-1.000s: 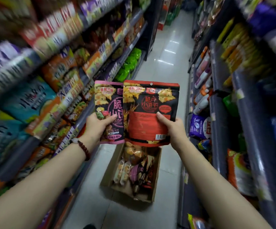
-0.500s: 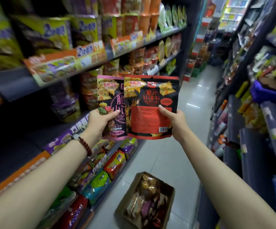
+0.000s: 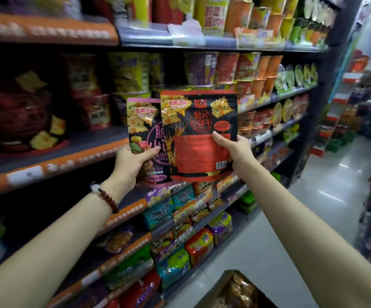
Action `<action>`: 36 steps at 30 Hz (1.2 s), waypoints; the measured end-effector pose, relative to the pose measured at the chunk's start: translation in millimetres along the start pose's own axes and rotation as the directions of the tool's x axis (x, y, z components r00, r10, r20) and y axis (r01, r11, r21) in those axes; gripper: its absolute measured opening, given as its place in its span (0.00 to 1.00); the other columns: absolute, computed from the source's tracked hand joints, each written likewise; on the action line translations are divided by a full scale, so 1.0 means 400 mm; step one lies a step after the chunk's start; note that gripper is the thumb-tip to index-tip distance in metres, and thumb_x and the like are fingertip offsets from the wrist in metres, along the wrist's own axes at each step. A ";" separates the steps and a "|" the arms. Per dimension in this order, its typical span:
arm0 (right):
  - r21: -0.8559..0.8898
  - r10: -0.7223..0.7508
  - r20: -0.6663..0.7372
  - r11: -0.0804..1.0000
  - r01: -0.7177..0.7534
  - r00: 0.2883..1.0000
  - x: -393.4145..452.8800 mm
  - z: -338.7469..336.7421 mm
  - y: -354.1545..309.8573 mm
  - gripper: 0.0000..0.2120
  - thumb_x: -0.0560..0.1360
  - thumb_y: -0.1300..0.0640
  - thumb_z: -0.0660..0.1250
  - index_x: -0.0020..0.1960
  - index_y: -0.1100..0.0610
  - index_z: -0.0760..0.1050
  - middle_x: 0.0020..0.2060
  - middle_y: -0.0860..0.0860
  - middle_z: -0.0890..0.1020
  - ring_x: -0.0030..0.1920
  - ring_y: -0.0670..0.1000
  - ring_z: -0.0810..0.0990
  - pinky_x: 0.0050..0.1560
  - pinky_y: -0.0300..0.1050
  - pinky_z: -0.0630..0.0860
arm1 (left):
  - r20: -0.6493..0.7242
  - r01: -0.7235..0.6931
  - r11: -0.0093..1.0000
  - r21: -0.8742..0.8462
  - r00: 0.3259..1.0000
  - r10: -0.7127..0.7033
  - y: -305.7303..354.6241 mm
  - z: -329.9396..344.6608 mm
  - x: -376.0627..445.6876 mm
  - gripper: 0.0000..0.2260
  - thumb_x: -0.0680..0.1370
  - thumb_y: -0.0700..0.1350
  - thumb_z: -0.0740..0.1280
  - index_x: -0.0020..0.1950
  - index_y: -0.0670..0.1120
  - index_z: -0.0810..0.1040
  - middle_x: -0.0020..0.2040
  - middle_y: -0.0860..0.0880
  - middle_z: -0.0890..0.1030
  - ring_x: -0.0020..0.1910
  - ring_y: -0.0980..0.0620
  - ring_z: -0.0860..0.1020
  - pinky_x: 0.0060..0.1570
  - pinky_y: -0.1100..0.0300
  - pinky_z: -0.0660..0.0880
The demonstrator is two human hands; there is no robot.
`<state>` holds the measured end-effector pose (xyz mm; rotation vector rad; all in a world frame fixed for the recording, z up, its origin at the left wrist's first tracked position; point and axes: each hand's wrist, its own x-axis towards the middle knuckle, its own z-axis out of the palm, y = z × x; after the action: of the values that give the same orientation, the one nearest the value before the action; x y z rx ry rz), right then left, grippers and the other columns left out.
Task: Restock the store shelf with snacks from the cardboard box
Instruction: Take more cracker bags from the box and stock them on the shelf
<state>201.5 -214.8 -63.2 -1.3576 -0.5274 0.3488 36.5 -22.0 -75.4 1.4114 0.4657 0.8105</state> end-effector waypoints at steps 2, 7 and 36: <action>0.022 -0.016 0.049 1.000 0.014 0.999 -0.006 0.074 -0.015 0.11 0.69 0.52 0.76 0.46 0.56 0.80 0.42 0.51 0.86 0.43 0.51 0.85 0.43 0.46 0.80 | -0.054 -0.028 1.000 0.001 0.998 0.028 0.040 -0.074 -0.018 0.07 0.69 0.38 0.76 0.41 0.42 0.79 0.43 0.39 0.80 0.45 0.40 0.77 0.49 0.44 0.76; 0.054 -0.040 0.177 0.998 0.030 0.983 -0.023 0.273 -0.028 0.11 0.68 0.53 0.77 0.46 0.57 0.80 0.40 0.51 0.87 0.42 0.51 0.86 0.45 0.48 0.81 | -0.203 -0.108 0.993 0.053 0.972 0.117 0.114 -0.256 -0.068 0.08 0.69 0.36 0.75 0.38 0.43 0.77 0.39 0.42 0.80 0.42 0.43 0.79 0.46 0.50 0.77; 0.136 -0.176 0.344 0.981 0.137 0.922 -0.020 0.937 -0.057 0.08 0.70 0.54 0.76 0.45 0.51 0.79 0.43 0.48 0.84 0.45 0.48 0.83 0.45 0.45 0.79 | -0.546 -0.127 0.946 0.298 0.790 0.278 0.356 -0.939 -0.131 0.09 0.70 0.42 0.76 0.47 0.42 0.81 0.45 0.44 0.84 0.44 0.46 0.82 0.48 0.51 0.78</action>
<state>-11.6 87.1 4.1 -1.1406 -0.9003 0.4882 -299.5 189.8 3.5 1.4397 0.9247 1.4216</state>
